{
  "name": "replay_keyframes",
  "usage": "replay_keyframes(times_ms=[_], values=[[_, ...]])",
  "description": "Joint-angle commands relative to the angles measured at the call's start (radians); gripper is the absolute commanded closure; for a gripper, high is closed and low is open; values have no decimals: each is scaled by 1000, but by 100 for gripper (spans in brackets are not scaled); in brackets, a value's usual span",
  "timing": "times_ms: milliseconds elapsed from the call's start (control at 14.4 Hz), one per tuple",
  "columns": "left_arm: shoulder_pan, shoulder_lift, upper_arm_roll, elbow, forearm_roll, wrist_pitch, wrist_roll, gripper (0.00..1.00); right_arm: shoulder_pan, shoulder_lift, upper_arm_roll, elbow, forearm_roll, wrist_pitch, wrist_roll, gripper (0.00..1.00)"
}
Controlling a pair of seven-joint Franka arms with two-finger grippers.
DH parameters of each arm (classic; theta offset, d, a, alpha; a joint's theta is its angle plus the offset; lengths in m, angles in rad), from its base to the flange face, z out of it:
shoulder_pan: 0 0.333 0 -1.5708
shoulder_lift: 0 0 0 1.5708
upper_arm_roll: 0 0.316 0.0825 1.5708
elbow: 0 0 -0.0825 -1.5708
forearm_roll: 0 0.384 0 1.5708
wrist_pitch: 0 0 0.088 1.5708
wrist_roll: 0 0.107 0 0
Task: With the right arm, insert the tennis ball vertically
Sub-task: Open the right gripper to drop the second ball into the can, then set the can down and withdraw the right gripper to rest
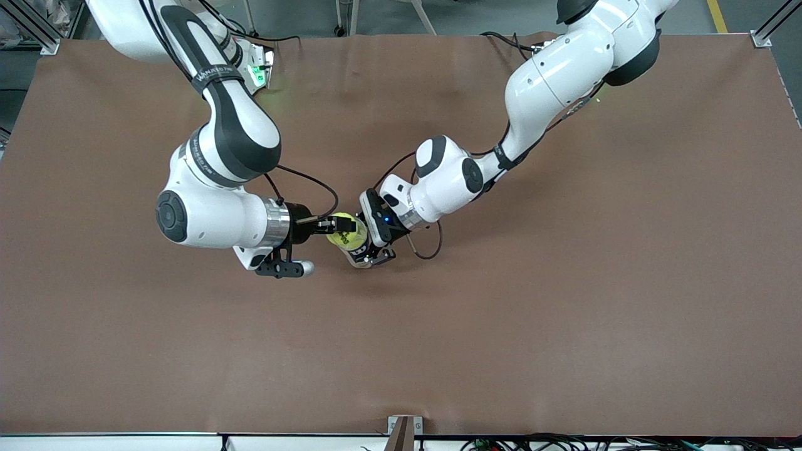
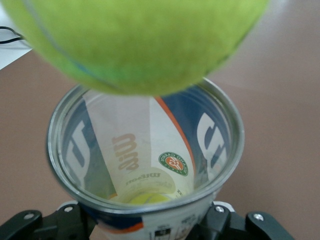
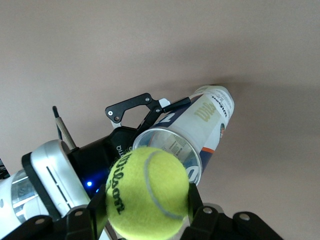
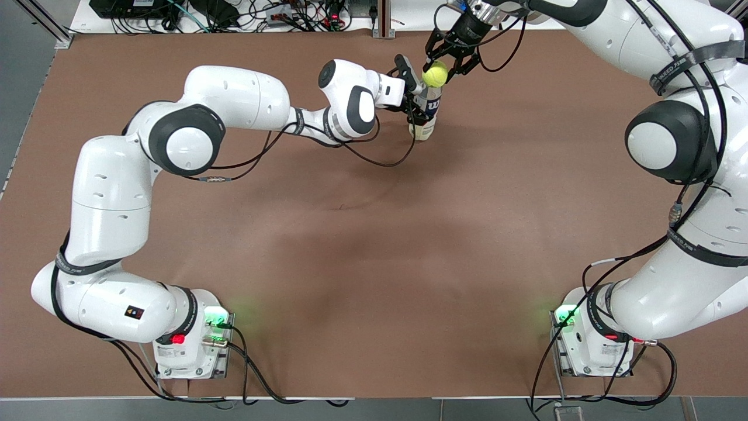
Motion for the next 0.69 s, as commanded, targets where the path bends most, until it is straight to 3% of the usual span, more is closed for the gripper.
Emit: replay_keyframes(times_ms=[0,139,278,347,417,625], values=[[9,-4,5,-32,-18,10,20,24,6,-4,-7,-20,9,6,7,71],[9,-3,5,-32,-19,10,20,24,8,-3,-6,-20,9,9,9,65],[10,-3,5,-40,-19,10,20,23,6,-1,-7,-20,9,8,9,35],[10,-3,5,-43,-18,10,20,23,6,-1,-7,-18,9,8,9,5],[13,-4,5,-44,-18,10,20,23,6,-1,-7,-16,9,6,10,0],[13,-7,5,-46,-18,10,22,23,8,-1,-7,-18,9,3,16,0]])
